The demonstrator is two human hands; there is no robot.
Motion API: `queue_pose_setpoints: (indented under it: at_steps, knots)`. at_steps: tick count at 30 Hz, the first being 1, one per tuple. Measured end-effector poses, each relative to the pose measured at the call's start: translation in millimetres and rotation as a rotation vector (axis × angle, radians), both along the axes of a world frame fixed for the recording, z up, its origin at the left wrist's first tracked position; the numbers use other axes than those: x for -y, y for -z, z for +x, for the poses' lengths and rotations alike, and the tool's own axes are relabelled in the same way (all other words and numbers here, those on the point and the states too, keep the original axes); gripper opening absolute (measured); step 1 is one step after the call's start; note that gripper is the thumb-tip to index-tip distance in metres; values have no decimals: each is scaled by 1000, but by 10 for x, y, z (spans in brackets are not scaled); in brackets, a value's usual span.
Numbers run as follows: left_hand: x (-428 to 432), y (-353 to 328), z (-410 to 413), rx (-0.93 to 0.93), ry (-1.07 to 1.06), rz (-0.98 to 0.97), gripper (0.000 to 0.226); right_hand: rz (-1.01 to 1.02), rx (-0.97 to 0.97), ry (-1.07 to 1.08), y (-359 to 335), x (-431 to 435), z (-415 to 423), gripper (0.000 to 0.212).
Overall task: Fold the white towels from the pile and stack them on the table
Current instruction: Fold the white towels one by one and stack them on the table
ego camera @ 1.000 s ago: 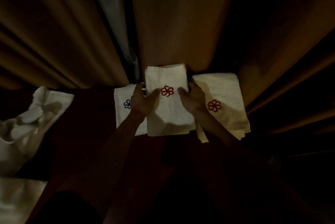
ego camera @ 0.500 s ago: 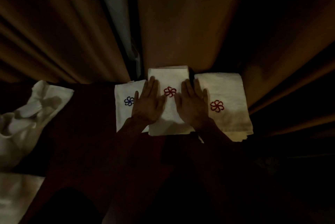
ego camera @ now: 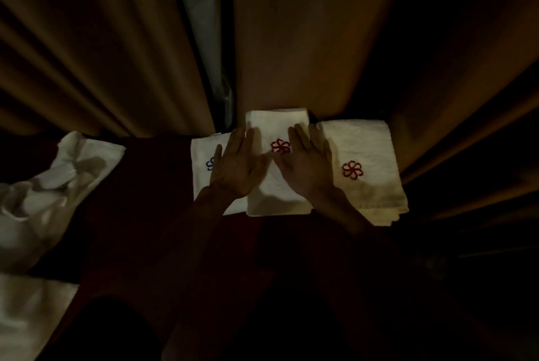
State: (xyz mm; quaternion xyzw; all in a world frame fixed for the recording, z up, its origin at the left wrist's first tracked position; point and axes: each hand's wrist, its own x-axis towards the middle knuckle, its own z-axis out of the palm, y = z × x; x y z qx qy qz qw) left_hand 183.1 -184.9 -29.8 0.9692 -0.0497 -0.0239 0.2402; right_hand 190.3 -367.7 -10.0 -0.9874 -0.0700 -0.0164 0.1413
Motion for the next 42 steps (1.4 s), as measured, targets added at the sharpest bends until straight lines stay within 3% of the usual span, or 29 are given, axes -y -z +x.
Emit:
queue_pose_setpoints:
  at_steps: [8,13,25,30,35,38,42]
  knots:
    - [-917,-42,-420,47,-131,73,75,106,-38,-111,-151,-852,-302,82]
    - [-1837,-59,-766,43,-233,73,83,83,-54,-245,-104,-1773,-459,76]
    - [-4030,177,-1313,-218,-388,252,80,44,-179,-502,325,-3955,-824,77]
    - [-4485,91,-1365,-273,-340,365,49,123,-231,-565,356,-4492,-875,69]
    - [-4614,123,-1356,-289,-293,487,38,159,-252,-563,434,-4743,-937,64]
    - [-4619,133,-1331,-280,-308,393,41,179,-280,-523,456,-4758,-944,63]
    - [-4585,-12,-1345,-189,-299,93,81,231,-280,-464,421,-4682,-940,59]
